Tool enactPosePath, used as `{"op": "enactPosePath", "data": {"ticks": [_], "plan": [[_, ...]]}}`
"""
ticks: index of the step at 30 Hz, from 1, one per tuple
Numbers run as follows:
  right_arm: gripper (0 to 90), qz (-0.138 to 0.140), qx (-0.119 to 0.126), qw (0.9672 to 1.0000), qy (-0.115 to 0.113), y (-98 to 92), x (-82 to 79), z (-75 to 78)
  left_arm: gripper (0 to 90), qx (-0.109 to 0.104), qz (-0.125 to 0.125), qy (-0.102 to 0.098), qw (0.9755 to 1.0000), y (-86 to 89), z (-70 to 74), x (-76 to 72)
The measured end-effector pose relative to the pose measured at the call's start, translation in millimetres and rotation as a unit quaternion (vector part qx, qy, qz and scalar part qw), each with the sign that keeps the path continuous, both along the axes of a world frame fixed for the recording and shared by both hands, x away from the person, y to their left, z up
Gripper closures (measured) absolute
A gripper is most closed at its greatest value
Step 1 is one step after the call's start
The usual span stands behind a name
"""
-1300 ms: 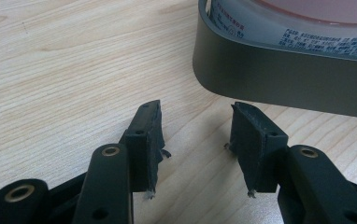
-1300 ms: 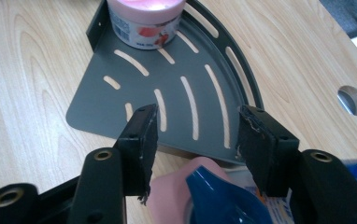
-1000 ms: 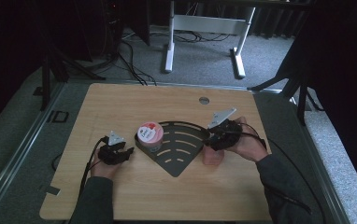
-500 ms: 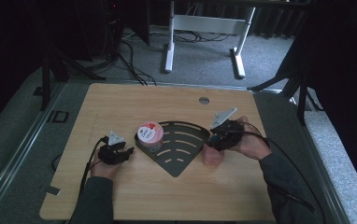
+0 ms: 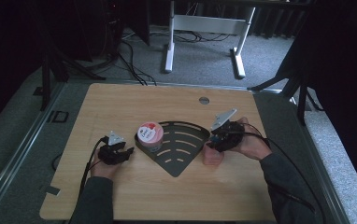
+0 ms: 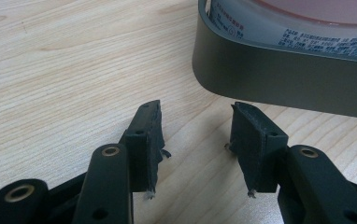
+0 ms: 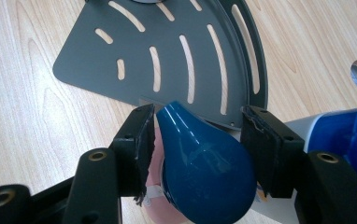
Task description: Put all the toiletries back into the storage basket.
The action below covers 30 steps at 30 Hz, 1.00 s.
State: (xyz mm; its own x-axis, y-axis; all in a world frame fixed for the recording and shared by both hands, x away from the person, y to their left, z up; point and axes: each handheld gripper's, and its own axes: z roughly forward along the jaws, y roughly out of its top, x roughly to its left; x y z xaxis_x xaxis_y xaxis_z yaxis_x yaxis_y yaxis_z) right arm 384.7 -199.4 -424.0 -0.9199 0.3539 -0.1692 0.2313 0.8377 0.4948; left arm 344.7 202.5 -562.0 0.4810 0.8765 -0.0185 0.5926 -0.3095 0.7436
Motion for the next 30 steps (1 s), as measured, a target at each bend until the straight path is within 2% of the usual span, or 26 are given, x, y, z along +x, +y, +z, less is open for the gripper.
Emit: {"op": "enactPosePath", "data": {"ticks": [11, 30], "plan": [[45.5, -0.002, 0.000, 0.9999, 0.012, -1.8, 3.4, -7.3, 53.5, -0.001, 0.000, 0.000, 1.0000, 0.1, 0.0, 0.1], [51.0, -0.011, 0.038, 0.9982, 0.044, -9.4, 9.4, -10.8, 53.5, 0.000, 0.000, 0.000, 1.0000, -0.1, 0.0, -0.1]]}}
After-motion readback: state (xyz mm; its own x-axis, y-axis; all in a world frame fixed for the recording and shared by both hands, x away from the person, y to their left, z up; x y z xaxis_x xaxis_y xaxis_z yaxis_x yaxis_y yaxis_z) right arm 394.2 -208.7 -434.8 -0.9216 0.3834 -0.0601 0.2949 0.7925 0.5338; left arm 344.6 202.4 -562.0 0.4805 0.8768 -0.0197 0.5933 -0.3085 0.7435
